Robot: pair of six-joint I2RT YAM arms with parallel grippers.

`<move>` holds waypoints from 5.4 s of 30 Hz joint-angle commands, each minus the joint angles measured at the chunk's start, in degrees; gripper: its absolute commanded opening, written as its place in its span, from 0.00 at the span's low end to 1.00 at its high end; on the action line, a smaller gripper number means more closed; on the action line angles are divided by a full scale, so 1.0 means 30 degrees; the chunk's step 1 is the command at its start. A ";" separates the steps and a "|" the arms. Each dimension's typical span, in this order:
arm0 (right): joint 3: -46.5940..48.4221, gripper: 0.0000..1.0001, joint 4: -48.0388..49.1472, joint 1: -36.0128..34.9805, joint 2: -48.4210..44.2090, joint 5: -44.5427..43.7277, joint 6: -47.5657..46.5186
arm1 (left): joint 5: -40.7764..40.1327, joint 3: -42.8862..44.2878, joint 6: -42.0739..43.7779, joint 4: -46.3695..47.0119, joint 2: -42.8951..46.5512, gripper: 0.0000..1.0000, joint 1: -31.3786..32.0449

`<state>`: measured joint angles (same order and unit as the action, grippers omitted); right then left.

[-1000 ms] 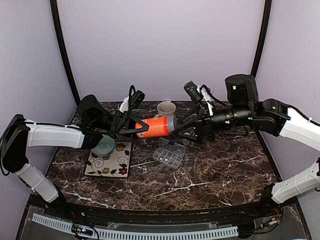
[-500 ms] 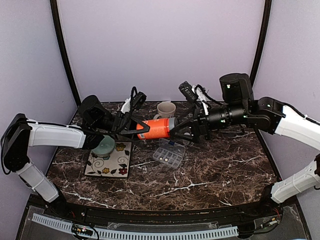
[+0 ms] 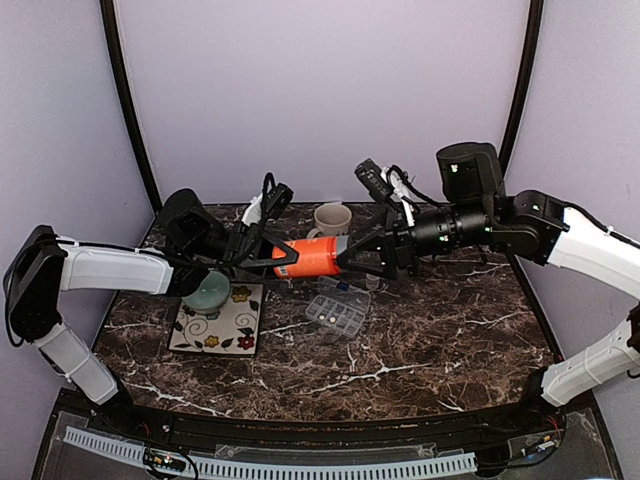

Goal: Sort the pills into containers
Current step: Screw the lid of the pill bottle onto the pill bottle.

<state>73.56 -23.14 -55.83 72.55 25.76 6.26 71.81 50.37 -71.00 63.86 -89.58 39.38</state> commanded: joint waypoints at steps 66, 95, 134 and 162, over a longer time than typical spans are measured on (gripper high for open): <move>-0.1686 0.32 0.5529 0.1326 0.2695 0.2992 1.7698 | -1.9423 0.2569 2.1985 -1.5487 0.7917 0.00 0.5596; -0.2041 0.70 0.0642 0.1387 -0.0946 -0.0246 0.9635 | -1.4833 0.1556 1.7476 -1.4919 0.8345 0.00 0.2178; -0.1419 0.69 -0.0763 0.0110 -0.2534 -0.0314 0.0744 | 0.0945 0.3068 0.5327 -0.7041 0.0864 0.00 0.0549; 0.0660 0.57 -0.0697 -0.0051 -0.0800 0.0792 0.0081 | 0.1491 0.3133 0.4858 -0.6753 0.0476 0.00 0.0530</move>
<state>73.58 -27.03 -55.16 69.78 27.09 7.25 75.16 59.18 -56.23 40.66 -88.62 41.34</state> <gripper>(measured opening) 0.625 0.543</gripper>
